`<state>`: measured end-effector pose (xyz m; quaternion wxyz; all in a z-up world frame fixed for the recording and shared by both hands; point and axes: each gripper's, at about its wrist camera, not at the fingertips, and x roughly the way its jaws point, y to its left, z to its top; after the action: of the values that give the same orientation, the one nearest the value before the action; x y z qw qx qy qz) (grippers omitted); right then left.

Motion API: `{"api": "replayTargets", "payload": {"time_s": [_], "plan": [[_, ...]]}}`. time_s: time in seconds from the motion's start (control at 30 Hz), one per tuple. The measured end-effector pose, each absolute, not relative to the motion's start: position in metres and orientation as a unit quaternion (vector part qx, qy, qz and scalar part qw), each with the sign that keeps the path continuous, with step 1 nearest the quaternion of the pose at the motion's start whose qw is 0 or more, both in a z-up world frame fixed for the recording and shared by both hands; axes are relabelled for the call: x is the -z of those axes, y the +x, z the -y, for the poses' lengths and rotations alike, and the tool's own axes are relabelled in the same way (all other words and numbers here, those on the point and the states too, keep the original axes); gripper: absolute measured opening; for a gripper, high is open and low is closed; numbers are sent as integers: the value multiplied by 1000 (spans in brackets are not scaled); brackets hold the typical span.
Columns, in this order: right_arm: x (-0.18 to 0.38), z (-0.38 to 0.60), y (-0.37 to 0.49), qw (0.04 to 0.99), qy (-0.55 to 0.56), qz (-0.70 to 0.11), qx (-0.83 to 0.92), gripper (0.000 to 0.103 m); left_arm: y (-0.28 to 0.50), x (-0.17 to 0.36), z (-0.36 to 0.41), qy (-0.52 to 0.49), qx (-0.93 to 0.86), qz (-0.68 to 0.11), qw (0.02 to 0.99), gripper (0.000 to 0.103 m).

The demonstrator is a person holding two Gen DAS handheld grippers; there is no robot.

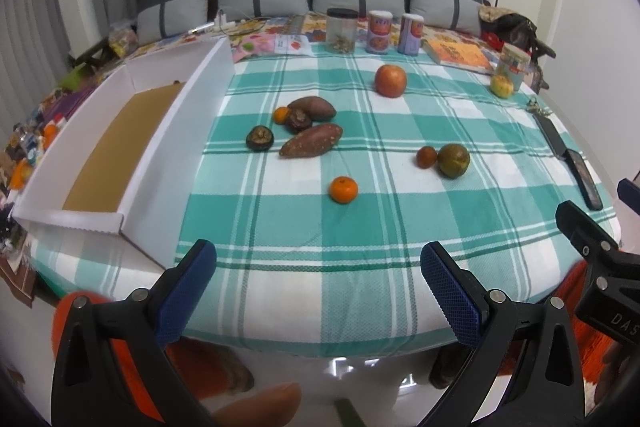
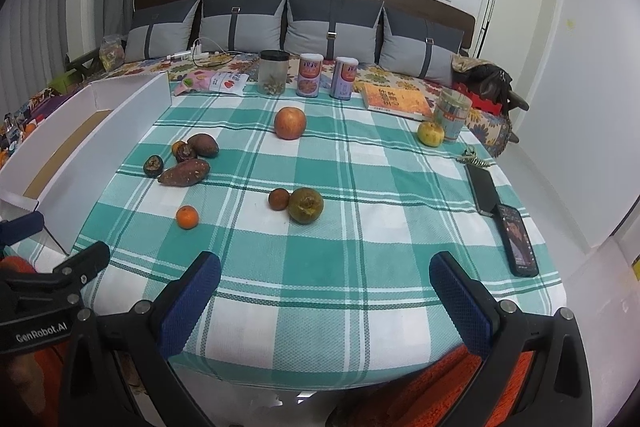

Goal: Organize fruits

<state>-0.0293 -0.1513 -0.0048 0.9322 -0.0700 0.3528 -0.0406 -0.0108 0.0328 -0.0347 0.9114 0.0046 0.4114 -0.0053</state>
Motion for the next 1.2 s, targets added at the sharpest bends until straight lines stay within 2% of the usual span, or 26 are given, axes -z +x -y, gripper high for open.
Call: {"api": "replayTargets", "payload": {"time_s": [0.53,0.9,1.07,1.2], "plan": [[19,162,-18,922,-45,-382,50,103,-6,46,-29,14,3,-424,905,102],[23,164,-17,932,-33,-361,29,103,0,59,-34,8,-3,-431,902,102],[37,166,-4,936,-26,-350,14,103,16,75,-36,6,-4,-431,902,102],[66,158,25,926,-51,-374,-12,103,44,97,-35,18,6,-437,899,102]]}}
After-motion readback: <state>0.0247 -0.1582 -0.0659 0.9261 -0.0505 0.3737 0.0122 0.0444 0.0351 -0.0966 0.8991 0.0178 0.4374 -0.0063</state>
